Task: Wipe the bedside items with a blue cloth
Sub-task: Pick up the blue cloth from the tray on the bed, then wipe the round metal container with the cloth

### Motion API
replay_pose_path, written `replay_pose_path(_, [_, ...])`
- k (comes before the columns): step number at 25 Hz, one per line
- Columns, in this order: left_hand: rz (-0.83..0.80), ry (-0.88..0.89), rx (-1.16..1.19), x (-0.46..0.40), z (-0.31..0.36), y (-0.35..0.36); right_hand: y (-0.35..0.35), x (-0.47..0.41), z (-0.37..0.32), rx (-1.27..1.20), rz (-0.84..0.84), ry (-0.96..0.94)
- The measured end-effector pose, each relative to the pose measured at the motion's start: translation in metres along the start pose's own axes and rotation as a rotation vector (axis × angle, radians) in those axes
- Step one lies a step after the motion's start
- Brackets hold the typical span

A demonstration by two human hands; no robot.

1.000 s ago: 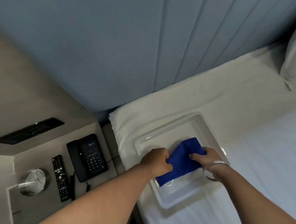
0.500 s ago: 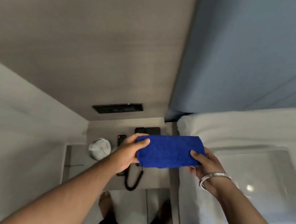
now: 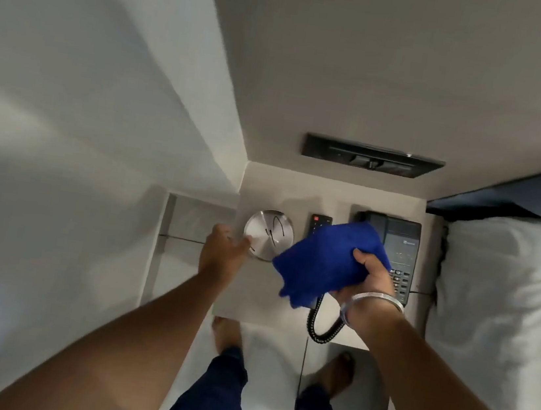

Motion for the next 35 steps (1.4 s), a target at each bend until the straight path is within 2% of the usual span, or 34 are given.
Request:
replay_pose_path(3, [-0.142,-0.005,-0.238,-0.037,-0.016,0.019,0.000,-0.001,0.003,0.172,0.009,-0.053])
replay_pose_path(5, [-0.129,0.003,-0.231,-0.047,-0.019,0.031,0.006,0.004,-0.001,0.291,-0.027,-0.136])
replay_pose_path(8, [-0.014,-0.068,0.040,-0.037,-0.011,0.024,0.021,0.018,-0.010,0.564,0.002,-0.296])
replay_pose_path(10, [-0.041,-0.107,0.290,-0.017,-0.002,0.007,0.041,0.040,-0.016,0.740,0.008,-0.348])
replay_pose_path(13, [-0.360,-0.077,0.649,0.044,0.033,-0.034,0.075,0.101,-0.032,0.906,-0.121,-0.358])
replay_pose_path(17, [-0.732,0.066,1.034,0.149,0.099,-0.108,0.120,0.219,-0.069,1.077,-0.584,-0.331])
replay_pose_path(19, [-0.903,0.238,1.208,0.207,0.132,-0.141,0.140,0.282,-0.090,1.298,-0.670,-0.518])
replay_pose_path(22, [-1.110,0.407,1.499,0.285,0.174,-0.172,0.167,0.369,-0.111,1.624,-0.651,-1.067])
replay_pose_path(23, [-1.123,0.417,1.557,0.306,0.186,-0.175,0.173,0.395,-0.113,1.662,-0.664,-1.217])
replay_pose_path(25, [-1.040,0.452,1.616,0.337,0.204,-0.173,0.178,0.436,-0.111,1.766,-0.710,-1.410])
replay_pose_path(28, [-0.936,0.473,1.654,0.365,0.223,-0.164,0.179,0.473,-0.111,1.962,-0.653,-1.537])
replay_pose_path(30, [-0.854,0.428,1.665,0.374,0.233,-0.167,0.173,0.496,-0.121,1.899,-0.512,-1.770])
replay_pose_path(32, [-0.825,0.464,1.605,0.379,0.241,-0.178,0.157,0.521,-0.127,1.613,-0.568,-2.058])
replay_pose_path(33, [-0.839,0.497,1.569,0.381,0.244,-0.183,0.149,0.528,-0.125,1.557,-0.656,-2.095])
replay_pose_path(35, [-0.842,0.532,1.550,0.389,0.250,-0.187,0.139,0.527,-0.116,1.810,-0.768,-1.946])
Point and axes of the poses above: each hand's wrist, its own x-axis away from the middle knuckle, its own y-axis out of the palm, z = x × y, the point moved 3 cm from there along -x, towards the middle knuckle
